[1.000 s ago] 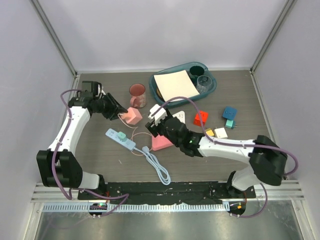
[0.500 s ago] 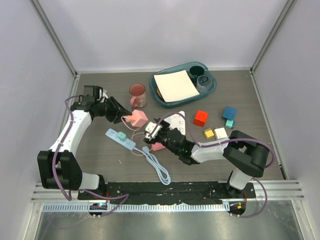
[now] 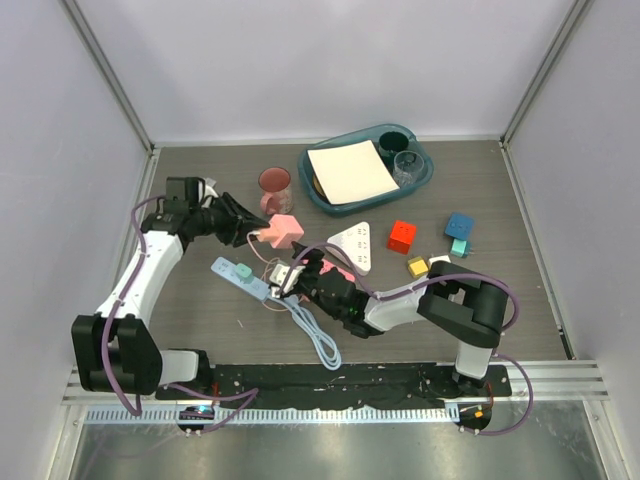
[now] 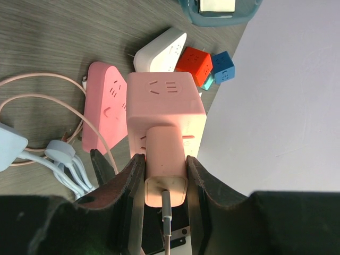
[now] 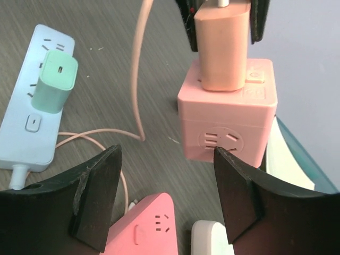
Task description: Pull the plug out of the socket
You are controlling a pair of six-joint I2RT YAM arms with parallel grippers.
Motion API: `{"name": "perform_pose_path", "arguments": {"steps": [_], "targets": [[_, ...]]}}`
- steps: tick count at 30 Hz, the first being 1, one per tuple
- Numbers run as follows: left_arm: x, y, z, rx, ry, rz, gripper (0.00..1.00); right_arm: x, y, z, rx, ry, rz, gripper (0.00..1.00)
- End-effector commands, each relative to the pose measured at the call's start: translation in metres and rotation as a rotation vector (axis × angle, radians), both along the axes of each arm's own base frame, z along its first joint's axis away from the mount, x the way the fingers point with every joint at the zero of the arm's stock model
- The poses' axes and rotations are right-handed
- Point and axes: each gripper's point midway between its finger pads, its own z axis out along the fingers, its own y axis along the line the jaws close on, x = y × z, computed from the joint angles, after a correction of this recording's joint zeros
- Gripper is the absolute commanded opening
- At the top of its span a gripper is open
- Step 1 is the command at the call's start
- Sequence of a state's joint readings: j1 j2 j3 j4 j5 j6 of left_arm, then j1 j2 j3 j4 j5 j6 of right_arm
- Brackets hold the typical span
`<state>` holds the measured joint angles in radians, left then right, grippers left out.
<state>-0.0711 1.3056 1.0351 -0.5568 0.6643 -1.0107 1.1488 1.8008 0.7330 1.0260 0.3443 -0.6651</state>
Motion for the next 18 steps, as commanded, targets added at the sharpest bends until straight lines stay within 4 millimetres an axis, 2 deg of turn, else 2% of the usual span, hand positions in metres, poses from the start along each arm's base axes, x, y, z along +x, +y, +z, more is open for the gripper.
{"name": "perform_pose_path", "arguments": {"steps": [1, 6, 13, 15, 16, 18], "targets": [[-0.016, -0.011, 0.020, -0.063, -0.051, -0.072, 0.00, 0.011, 0.004, 0.045, 0.095, -0.116, -0.051, 0.73], [-0.025, -0.011, 0.009, -0.056, -0.026, -0.093, 0.00, 0.014, 0.006, 0.043, 0.050, -0.143, -0.059, 0.69], [-0.030, -0.019, 0.016, -0.106, -0.034, -0.140, 0.00, 0.017, 0.015, 0.041, 0.044, -0.141, -0.045, 0.68], [-0.032, -0.017, 0.013, -0.090, -0.020, -0.141, 0.00, 0.014, 0.011, 0.050, 0.084, -0.142, -0.042, 0.68], [-0.029, -0.016, 0.014, -0.071, -0.035, -0.149, 0.00, 0.011, 0.006, 0.046, 0.080, -0.130, -0.033, 0.69], [-0.028, -0.016, 0.014, -0.063, -0.039, -0.152, 0.00, 0.003, 0.001, 0.049, 0.098, -0.113, -0.005, 0.71]]}}
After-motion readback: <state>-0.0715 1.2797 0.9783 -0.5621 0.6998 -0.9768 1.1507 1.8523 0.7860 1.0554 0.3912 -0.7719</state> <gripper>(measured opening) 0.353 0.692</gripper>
